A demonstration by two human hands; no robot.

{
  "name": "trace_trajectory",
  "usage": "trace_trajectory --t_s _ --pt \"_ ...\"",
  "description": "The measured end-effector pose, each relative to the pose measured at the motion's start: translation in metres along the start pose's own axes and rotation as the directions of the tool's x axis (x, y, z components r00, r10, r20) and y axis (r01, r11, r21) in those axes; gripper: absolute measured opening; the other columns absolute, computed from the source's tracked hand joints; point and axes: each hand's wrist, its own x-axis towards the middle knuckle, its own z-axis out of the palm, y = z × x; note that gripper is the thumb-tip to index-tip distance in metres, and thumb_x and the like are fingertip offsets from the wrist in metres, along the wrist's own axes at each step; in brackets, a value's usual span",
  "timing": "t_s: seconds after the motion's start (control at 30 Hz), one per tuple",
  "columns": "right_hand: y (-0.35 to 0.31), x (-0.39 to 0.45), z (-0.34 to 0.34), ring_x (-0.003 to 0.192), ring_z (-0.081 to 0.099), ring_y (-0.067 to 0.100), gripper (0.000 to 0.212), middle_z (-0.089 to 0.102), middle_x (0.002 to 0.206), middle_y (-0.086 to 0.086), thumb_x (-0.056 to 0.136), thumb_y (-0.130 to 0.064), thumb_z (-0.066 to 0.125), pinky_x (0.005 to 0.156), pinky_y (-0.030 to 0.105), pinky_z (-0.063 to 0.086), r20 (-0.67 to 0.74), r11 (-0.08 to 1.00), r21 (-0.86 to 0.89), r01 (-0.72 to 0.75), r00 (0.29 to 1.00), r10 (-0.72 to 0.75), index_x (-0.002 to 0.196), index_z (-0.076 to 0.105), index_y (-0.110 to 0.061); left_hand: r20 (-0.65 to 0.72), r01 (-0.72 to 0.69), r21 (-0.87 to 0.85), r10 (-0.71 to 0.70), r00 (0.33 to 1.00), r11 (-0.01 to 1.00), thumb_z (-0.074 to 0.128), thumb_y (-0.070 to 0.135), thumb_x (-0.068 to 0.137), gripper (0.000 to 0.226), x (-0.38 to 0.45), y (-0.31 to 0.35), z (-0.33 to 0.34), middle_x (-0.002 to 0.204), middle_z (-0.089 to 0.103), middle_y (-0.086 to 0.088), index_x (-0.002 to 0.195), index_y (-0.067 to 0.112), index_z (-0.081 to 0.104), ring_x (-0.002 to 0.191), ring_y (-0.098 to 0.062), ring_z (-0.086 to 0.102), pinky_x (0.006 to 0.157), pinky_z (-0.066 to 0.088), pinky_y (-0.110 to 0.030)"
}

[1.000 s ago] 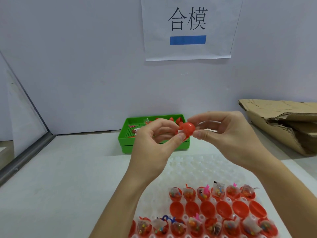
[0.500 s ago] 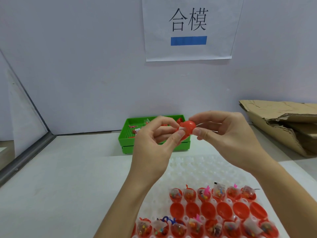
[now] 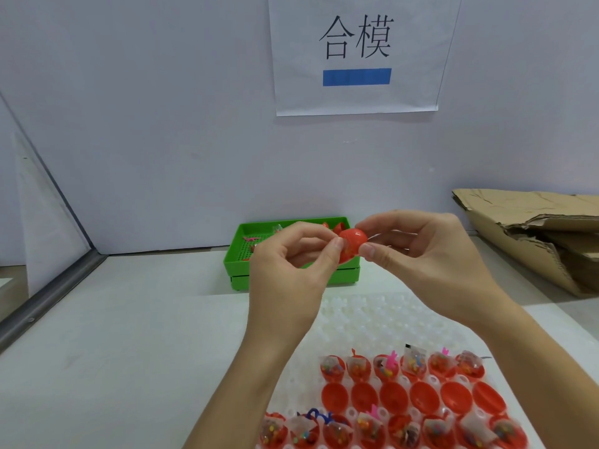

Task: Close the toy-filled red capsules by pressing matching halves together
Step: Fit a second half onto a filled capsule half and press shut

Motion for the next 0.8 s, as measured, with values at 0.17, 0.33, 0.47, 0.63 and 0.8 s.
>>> trace_trajectory --t_s 0.17,0.33,0.47,0.63,0.8 --pt "-0.0003 -0.0005 0.0007 0.084 0.075 0.013 0.018 0.078 0.089 -0.004 0.081 -0.009 0.076 0.076 0.017 0.056 0.003 1.000 -0.016 0.002 1.000 -0.002 0.096 0.074 -0.018 0.025 0.045 -0.014 -0.045 0.999 0.999 0.074 0.008 0.087 0.006 0.0014 0.0004 -0.0011 0.080 0.076 -0.001 0.087 0.014 0.074 0.077 -0.015 0.075 0.078 0.062 -0.037" --pt "0.0003 -0.0004 0.0022 0.084 0.075 0.013 0.018 0.078 0.090 -0.003 0.082 -0.005 0.076 0.077 0.017 0.056 0.004 1.000 -0.013 0.003 1.000 -0.003 0.096 0.074 -0.015 0.037 0.024 0.028 -0.025 0.999 0.999 0.076 0.009 0.085 0.005 0.0018 0.0000 -0.0031 0.080 0.077 0.002 0.085 0.014 0.076 0.078 -0.014 0.075 0.077 0.062 -0.035" --pt "0.0008 -0.0008 0.0021 0.083 0.075 0.014 0.018 0.078 0.089 -0.002 0.081 -0.003 0.076 0.076 0.017 0.056 0.020 1.000 -0.010 0.001 1.000 -0.001 0.095 0.074 -0.015 0.043 0.024 0.051 -0.027 0.999 0.998 0.075 0.007 0.085 0.007 0.0018 0.0015 -0.0035 0.078 0.076 0.002 0.083 0.014 0.077 0.075 -0.013 0.075 0.075 0.062 -0.033" --pt "0.0009 -0.0019 0.0040 0.081 0.075 0.014 0.018 0.077 0.088 0.000 0.080 -0.003 0.077 0.076 0.018 0.056 0.040 1.000 -0.005 -0.007 0.999 0.008 0.093 0.074 -0.016 0.065 0.020 0.090 -0.026 0.998 0.996 0.075 0.006 0.086 0.005 0.0018 0.0014 -0.0036 0.075 0.076 -0.001 0.082 0.008 0.078 0.074 -0.014 0.075 0.076 0.062 -0.035" --pt "0.0013 -0.0007 0.0043 0.084 0.075 0.013 0.016 0.078 0.090 -0.004 0.081 -0.009 0.076 0.076 0.017 0.056 0.021 1.000 -0.023 -0.003 1.000 0.004 0.096 0.074 -0.015 0.059 0.046 0.068 -0.050 0.997 0.997 0.074 0.009 0.087 0.012 0.0014 0.0029 -0.0047 0.082 0.078 0.005 0.094 0.016 0.080 0.080 -0.009 0.075 0.080 0.062 -0.032"
